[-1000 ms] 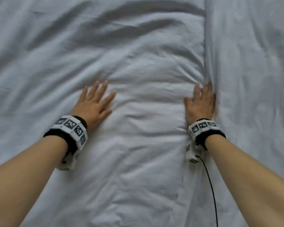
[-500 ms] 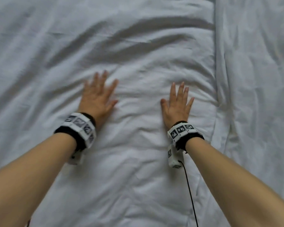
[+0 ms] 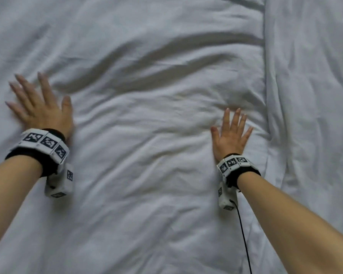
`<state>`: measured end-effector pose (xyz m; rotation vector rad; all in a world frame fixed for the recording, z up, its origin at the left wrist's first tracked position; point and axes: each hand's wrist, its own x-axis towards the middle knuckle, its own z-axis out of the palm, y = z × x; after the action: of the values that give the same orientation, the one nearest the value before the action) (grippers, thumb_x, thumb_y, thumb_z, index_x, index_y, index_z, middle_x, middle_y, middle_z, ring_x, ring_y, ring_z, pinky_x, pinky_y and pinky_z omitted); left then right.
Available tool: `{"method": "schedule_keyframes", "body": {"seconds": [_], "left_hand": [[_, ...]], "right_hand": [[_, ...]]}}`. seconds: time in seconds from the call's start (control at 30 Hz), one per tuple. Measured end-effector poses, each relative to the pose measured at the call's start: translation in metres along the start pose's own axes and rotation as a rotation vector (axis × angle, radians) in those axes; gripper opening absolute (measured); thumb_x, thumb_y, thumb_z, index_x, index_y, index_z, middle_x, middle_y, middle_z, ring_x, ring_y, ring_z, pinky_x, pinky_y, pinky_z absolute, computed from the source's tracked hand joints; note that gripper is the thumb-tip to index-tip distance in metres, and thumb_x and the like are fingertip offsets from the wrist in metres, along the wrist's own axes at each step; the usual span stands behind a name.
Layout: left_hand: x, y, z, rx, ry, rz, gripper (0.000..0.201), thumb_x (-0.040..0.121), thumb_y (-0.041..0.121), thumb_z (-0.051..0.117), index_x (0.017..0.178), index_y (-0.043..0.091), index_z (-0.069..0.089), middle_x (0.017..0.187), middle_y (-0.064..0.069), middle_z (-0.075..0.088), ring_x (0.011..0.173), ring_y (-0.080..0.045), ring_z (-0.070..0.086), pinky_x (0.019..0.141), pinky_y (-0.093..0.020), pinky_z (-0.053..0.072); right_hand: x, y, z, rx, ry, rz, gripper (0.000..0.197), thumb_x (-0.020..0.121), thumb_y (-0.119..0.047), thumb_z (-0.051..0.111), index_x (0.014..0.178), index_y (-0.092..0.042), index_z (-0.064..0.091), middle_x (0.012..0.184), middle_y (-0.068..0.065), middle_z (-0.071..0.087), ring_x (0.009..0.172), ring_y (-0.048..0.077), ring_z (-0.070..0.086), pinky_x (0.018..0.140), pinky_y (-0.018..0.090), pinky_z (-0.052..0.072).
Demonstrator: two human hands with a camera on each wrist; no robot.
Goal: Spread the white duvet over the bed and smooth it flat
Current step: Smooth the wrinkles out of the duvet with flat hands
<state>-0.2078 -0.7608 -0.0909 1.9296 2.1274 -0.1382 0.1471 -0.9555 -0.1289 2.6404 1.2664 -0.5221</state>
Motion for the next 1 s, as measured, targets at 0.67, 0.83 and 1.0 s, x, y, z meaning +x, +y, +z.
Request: {"method": "schedule_keyframes", "body": {"seconds": [0.67, 0.83, 1.0], "left_hand": [[0.112, -0.010, 0.052, -0.035, 0.009, -0.208, 0.076, 0.084, 0.072, 0.012, 0.145, 0.029, 0.022, 0.154, -0.016, 0.020, 0.141, -0.040, 0.023, 0.110, -0.061, 0.017], [0.089, 0.003, 0.030, -0.111, 0.087, -0.281, 0.085, 0.081, 0.077, 0.018, 0.148, 0.025, 0.010, 0.158, -0.014, 0.014, 0.145, -0.036, 0.014, 0.114, -0.061, 0.010], [0.012, 0.171, 0.011, -0.021, -0.126, 0.474, 0.066, 0.096, 0.048, 0.032, 0.150, 0.031, -0.001, 0.159, -0.007, -0.015, 0.147, -0.028, -0.014, 0.115, -0.053, -0.007]], "right_hand": [[0.007, 0.006, 0.021, -0.021, -0.050, -0.034, 0.075, 0.076, -0.063, -0.026, 0.140, -0.024, -0.027, 0.156, 0.003, -0.024, 0.146, 0.026, -0.016, 0.104, 0.043, -0.031], [0.007, 0.003, 0.015, -0.015, -0.104, -0.013, 0.071, 0.081, -0.063, -0.011, 0.139, -0.026, -0.028, 0.157, 0.005, -0.022, 0.146, 0.026, -0.018, 0.109, 0.047, -0.025], [0.004, -0.001, 0.006, -0.025, -0.167, -0.003, 0.071, 0.075, -0.059, -0.015, 0.136, -0.026, -0.031, 0.156, 0.006, -0.024, 0.146, 0.026, -0.019, 0.117, 0.053, -0.009]]}}
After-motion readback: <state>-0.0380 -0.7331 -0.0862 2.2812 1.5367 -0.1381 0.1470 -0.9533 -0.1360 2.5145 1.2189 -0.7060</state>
